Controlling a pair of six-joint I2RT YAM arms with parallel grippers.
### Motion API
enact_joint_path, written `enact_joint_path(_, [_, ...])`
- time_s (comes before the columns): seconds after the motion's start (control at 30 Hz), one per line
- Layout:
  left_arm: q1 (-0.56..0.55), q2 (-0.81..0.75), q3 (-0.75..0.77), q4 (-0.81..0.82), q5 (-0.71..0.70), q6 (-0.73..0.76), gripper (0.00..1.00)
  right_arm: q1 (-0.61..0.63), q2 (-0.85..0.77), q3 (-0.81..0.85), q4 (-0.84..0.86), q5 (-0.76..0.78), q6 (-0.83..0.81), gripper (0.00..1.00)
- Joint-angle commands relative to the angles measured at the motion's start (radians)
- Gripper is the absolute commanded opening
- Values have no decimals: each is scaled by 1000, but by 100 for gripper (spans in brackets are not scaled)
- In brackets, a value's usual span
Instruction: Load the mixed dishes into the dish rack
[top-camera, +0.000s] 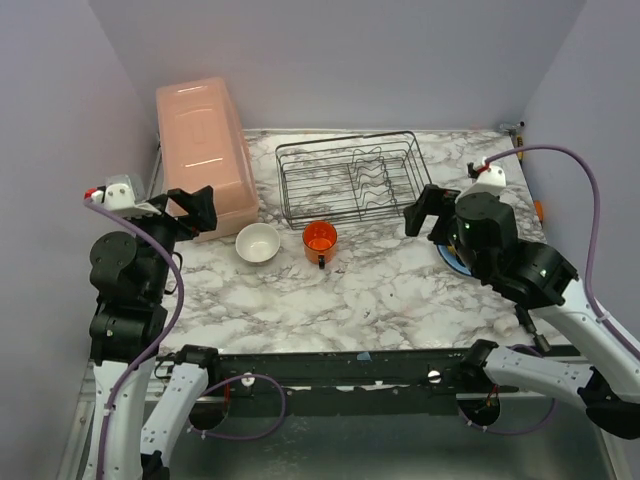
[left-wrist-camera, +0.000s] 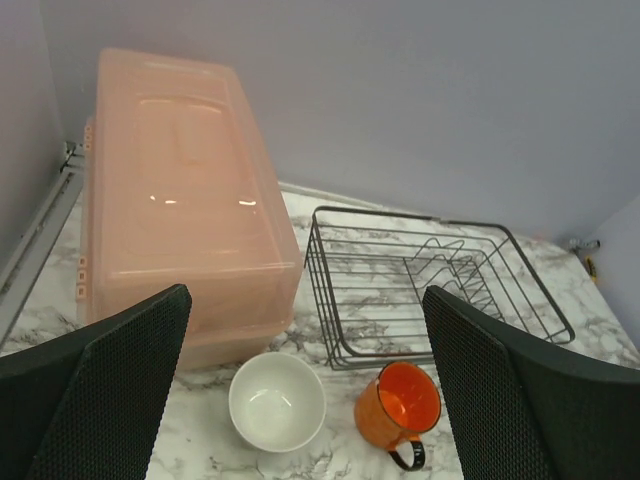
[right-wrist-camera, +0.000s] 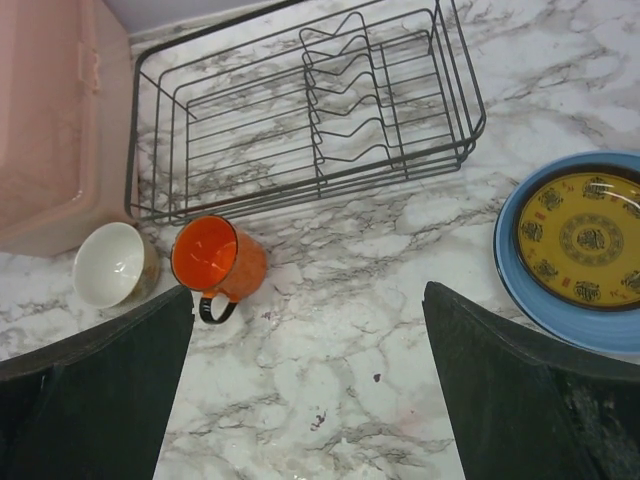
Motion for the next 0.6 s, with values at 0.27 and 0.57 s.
enact_joint_path(0.27, [-5, 29, -79, -101, 244, -67, 99, -3, 115, -54, -148, -33, 109, 100])
enact_joint_path(0.57, [-5, 105, -139, -185, 271, -179, 99, -5, 164, -192, -159, -128, 278, 100])
